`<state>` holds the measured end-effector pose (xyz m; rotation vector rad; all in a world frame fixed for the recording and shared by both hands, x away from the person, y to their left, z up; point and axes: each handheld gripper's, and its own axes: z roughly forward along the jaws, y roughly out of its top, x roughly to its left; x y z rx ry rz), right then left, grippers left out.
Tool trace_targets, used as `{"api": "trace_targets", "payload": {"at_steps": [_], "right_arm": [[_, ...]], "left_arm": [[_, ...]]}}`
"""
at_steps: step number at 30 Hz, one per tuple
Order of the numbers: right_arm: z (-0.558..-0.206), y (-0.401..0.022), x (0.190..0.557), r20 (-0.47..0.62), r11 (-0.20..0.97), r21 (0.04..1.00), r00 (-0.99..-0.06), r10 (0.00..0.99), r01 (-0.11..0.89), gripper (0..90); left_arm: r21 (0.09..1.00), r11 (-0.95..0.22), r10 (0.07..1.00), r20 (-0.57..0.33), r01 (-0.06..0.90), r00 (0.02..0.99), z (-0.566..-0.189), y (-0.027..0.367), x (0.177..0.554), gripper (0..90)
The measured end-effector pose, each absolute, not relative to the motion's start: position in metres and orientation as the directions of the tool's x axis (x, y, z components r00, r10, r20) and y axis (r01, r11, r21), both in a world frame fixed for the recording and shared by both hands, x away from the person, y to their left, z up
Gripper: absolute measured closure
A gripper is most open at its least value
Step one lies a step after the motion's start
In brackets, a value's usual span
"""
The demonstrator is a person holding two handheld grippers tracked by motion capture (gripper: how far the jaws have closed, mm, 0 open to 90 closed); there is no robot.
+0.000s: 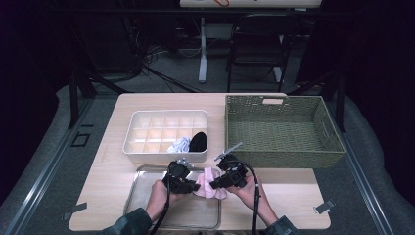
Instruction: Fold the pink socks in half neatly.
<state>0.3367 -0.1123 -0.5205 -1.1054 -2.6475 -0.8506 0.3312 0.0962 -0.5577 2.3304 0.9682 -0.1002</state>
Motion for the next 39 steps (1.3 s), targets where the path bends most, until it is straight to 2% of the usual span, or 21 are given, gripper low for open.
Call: {"api": "trace_targets", "payload": {"at_steps": [8,17,29,39], "right_arm": [[-0.528,-0.104,0.341,0.325,0.578,0.423,-0.712,0.622,0.698,77.8],[-0.523,-0.102,0.337,0.340,0.569,0.466,-0.730,0.592,0.678,73.1],[-0.518,-0.100,0.332,0.342,0.585,0.482,-0.754,0.561,0.653,68.5],[-0.511,-0.114,0.329,0.353,0.562,0.503,-0.749,0.561,0.657,65.6]], "left_arm": [[0.509,-0.546,0.616,-0.294,0.665,0.731,-0.556,0.095,0.332,75.3],[0.516,-0.520,0.624,-0.315,0.681,0.715,-0.544,0.105,0.330,59.1],[0.547,-0.463,0.658,-0.315,0.697,0.684,-0.531,0.124,0.330,53.9],[0.535,-0.480,0.656,-0.308,0.695,0.690,-0.531,0.124,0.334,53.0]]}}
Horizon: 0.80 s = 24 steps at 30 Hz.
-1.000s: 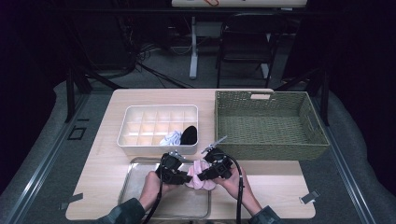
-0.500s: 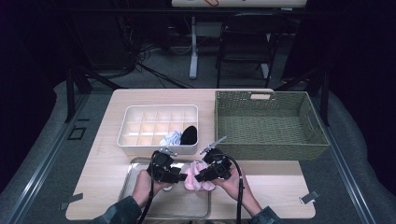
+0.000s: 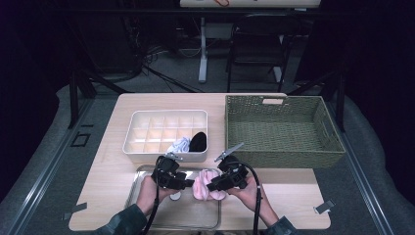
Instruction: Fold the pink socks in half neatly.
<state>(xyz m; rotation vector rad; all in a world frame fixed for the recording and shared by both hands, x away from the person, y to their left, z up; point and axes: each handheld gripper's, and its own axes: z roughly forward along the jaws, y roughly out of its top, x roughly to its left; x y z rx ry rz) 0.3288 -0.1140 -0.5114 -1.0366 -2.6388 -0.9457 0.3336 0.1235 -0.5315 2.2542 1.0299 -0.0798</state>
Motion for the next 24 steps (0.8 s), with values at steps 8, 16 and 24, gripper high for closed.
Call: {"api": "trace_targets", "payload": {"at_steps": [8,16,24], "right_arm": [[-0.520,-0.116,0.332,0.308,0.554,0.488,-0.727,0.613,0.674,64.7],[-0.526,-0.124,0.337,0.248,0.556,0.460,-0.701,0.669,0.693,63.8],[-0.530,-0.104,0.331,0.189,0.606,0.455,-0.736,0.650,0.652,60.2]], "left_arm": [[0.542,-0.483,0.647,-0.309,0.688,0.697,-0.529,0.122,0.332,52.2],[0.499,-0.513,0.648,-0.309,0.698,0.697,-0.540,0.120,0.337,53.4],[0.480,-0.541,0.634,-0.306,0.690,0.710,-0.545,0.112,0.336,52.8]]}}
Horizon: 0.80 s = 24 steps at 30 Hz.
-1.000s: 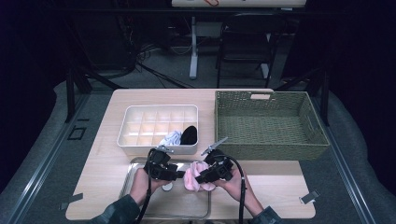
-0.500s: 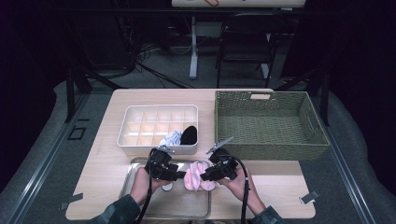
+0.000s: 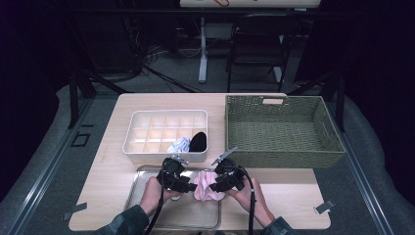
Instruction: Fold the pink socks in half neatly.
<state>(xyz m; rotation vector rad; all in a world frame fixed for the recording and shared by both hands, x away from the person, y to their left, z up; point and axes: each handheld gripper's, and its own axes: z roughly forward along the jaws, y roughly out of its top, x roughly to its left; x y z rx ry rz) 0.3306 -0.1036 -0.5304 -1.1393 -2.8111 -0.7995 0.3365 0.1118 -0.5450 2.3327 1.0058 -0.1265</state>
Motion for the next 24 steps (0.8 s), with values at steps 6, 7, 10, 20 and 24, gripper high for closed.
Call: {"api": "trace_targets", "payload": {"at_steps": [6,7,10,20,24], "right_arm": [[-0.531,-0.094,0.330,0.216,0.599,0.476,-0.746,0.630,0.644,55.8],[-0.532,-0.094,0.331,0.218,0.604,0.474,-0.750,0.625,0.641,55.3],[-0.530,-0.095,0.330,0.227,0.596,0.485,-0.750,0.621,0.640,54.7],[-0.539,-0.092,0.333,0.234,0.603,0.450,-0.738,0.633,0.659,47.4],[-0.545,-0.093,0.337,0.220,0.614,0.420,-0.731,0.646,0.668,61.2]], "left_arm": [[0.488,-0.524,0.644,-0.309,0.698,0.700,-0.542,0.118,0.338,51.7],[0.488,-0.521,0.645,-0.312,0.700,0.698,-0.541,0.119,0.338,51.0],[0.491,-0.518,0.644,-0.316,0.701,0.697,-0.539,0.122,0.337,50.7],[0.522,-0.495,0.633,-0.330,0.694,0.700,-0.527,0.124,0.332,47.2],[0.504,-0.512,0.615,-0.349,0.695,0.707,-0.529,0.122,0.332,43.9]]}}
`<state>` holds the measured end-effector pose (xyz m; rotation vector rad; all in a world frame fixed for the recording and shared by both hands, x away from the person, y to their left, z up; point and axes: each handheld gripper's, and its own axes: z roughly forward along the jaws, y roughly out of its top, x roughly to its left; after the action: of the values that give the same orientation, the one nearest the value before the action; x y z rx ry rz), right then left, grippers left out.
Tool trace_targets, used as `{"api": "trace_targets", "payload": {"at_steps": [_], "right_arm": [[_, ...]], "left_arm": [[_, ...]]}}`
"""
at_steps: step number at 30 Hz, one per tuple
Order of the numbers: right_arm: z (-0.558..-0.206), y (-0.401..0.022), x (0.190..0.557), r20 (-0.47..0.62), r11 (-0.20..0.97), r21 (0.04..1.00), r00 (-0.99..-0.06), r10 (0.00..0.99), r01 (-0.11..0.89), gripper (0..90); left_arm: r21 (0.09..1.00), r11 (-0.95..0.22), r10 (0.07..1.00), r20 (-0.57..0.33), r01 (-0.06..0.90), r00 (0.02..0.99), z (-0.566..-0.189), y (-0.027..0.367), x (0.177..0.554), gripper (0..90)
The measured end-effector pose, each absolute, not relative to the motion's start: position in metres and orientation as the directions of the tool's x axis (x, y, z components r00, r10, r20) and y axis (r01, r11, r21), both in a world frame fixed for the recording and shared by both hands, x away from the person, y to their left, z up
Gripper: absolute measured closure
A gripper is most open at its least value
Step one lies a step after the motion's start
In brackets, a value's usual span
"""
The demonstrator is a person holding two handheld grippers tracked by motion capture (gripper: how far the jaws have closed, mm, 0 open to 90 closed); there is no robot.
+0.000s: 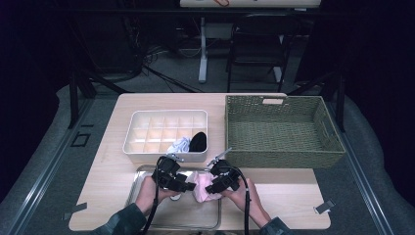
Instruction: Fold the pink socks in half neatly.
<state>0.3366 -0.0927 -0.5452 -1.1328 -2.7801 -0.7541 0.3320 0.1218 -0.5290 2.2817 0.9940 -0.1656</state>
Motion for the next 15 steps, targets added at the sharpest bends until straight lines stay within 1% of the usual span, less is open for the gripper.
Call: {"api": "trace_targets", "payload": {"at_steps": [2,3,4,5,9,10,12,14,15], "right_arm": [[-0.5461,-0.0936,0.3369,0.203,0.620,0.414,-0.732,0.651,0.666,67.7],[-0.5461,-0.0936,0.3369,0.203,0.620,0.414,-0.732,0.651,0.666,67.7],[-0.5464,-0.0939,0.3370,0.200,0.621,0.414,-0.732,0.652,0.666,70.7],[-0.5469,-0.0950,0.3376,0.184,0.624,0.413,-0.732,0.656,0.664,77.2],[-0.5483,-0.0975,0.3385,0.191,0.611,0.428,-0.727,0.659,0.666,81.0],[-0.5483,-0.0975,0.3385,0.191,0.611,0.428,-0.727,0.659,0.666,81.0],[-0.5458,-0.0981,0.3383,0.197,0.608,0.428,-0.725,0.660,0.669,77.0],[-0.5418,-0.0973,0.3367,0.197,0.609,0.437,-0.731,0.653,0.662,68.3],[-0.5396,-0.0953,0.3351,0.206,0.607,0.446,-0.735,0.646,0.658,65.7]], "left_arm": [[0.489,-0.513,0.614,-0.365,0.705,0.700,-0.5337,0.1190,0.3327,43.7],[0.481,-0.522,0.612,-0.364,0.705,0.702,-0.5357,0.1177,0.3330,43.7],[0.474,-0.528,0.612,-0.363,0.705,0.702,-0.5371,0.1167,0.3333,43.9],[0.472,-0.533,0.609,-0.361,0.702,0.706,-0.5382,0.1162,0.3338,45.6],[0.470,-0.526,0.615,-0.365,0.708,0.699,-0.5403,0.1143,0.3349,47.0],[0.474,-0.522,0.617,-0.364,0.709,0.697,-0.5399,0.1143,0.3345,47.0],[0.480,-0.517,0.618,-0.364,0.709,0.697,-0.5377,0.1161,0.3337,46.7],[0.495,-0.500,0.623,-0.365,0.711,0.692,-0.5341,0.1187,0.3324,45.8],[0.494,-0.505,0.618,-0.366,0.708,0.696,-0.5325,0.1202,0.3326,45.2]]}}
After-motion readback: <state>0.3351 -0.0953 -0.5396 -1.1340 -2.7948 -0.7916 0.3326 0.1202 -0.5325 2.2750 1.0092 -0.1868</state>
